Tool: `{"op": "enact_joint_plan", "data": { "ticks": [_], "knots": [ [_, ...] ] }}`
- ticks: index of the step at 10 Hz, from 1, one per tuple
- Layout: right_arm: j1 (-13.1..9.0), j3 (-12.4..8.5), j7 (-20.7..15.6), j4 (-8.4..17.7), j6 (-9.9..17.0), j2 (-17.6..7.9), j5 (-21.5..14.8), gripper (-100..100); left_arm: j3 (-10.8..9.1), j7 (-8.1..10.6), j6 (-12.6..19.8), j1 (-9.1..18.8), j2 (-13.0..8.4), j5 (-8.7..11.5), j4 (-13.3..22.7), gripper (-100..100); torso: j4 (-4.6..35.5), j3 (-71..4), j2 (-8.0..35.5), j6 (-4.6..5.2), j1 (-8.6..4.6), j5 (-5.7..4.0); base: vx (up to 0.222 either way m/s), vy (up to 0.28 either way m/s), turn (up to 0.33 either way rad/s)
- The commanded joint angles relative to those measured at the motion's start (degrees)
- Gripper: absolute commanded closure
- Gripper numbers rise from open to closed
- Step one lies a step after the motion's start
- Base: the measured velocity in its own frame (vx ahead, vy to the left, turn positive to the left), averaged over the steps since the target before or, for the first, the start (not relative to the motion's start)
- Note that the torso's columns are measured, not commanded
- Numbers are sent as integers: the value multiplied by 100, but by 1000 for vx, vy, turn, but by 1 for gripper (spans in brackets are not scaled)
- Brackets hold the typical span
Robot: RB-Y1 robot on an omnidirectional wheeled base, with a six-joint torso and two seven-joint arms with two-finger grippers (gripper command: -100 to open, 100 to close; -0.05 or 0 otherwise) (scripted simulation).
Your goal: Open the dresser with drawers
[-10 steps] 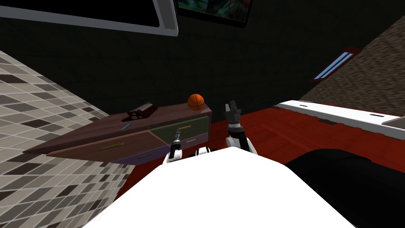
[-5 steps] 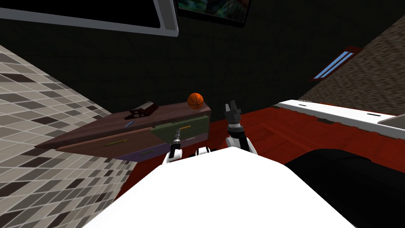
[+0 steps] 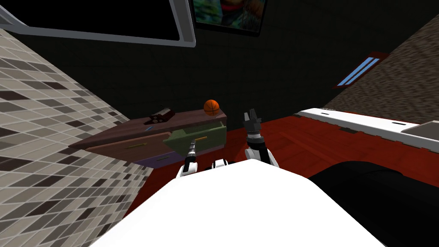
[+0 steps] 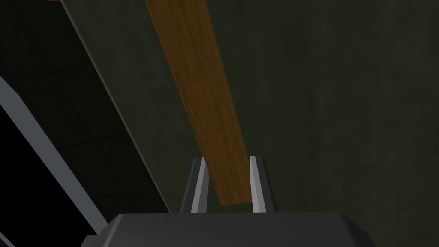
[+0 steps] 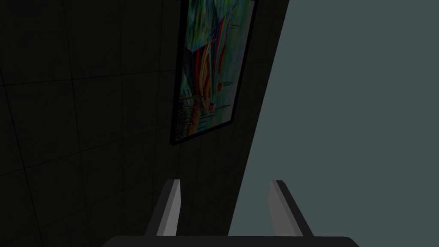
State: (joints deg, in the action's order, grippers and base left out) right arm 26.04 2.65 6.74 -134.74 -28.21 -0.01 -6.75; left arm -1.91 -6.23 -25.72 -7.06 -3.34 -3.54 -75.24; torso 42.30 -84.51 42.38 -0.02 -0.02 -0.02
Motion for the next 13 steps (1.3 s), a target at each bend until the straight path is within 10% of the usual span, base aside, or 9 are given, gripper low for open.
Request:
{"op": "enact_joint_plan", "data": {
  "ticks": [1, 2, 3, 12, 13],
  "knots": [
    [0, 0, 0, 0, 0, 0, 0, 0, 44, 7, 6, -70, -8, -14, -83, 100, 1, 0, 0, 1, -1, 0, -223, 2, 15],
    [-1, 0, 0, 0, 0, 0, 0, 0, 39, 7, 6, -56, 1, -10, -66, 100, 2, 4, 7, -2, 7, 0, -112, 1, -8],
    [1, 0, 0, 0, 0, 0, 0, 0, 41, 29, 275, 33, -21, -5, -208, -100, 6, -14, -27, -4, 8, -5, -53, -7, 6],
    [2, 0, 0, -1, 0, -1, 0, 0, 20, 106, 1293, 400, -113, 22, -780, -100, 36, 11, 23, -5, -11, -19, -43, -3, 3],
    [2, 0, 0, 0, 0, 0, 0, 0, 26, 110, 1344, 394, -111, 22, -788, 0, 26, 10, 15, -2, -10, -14, 0, 0, 0]
  ]
}}
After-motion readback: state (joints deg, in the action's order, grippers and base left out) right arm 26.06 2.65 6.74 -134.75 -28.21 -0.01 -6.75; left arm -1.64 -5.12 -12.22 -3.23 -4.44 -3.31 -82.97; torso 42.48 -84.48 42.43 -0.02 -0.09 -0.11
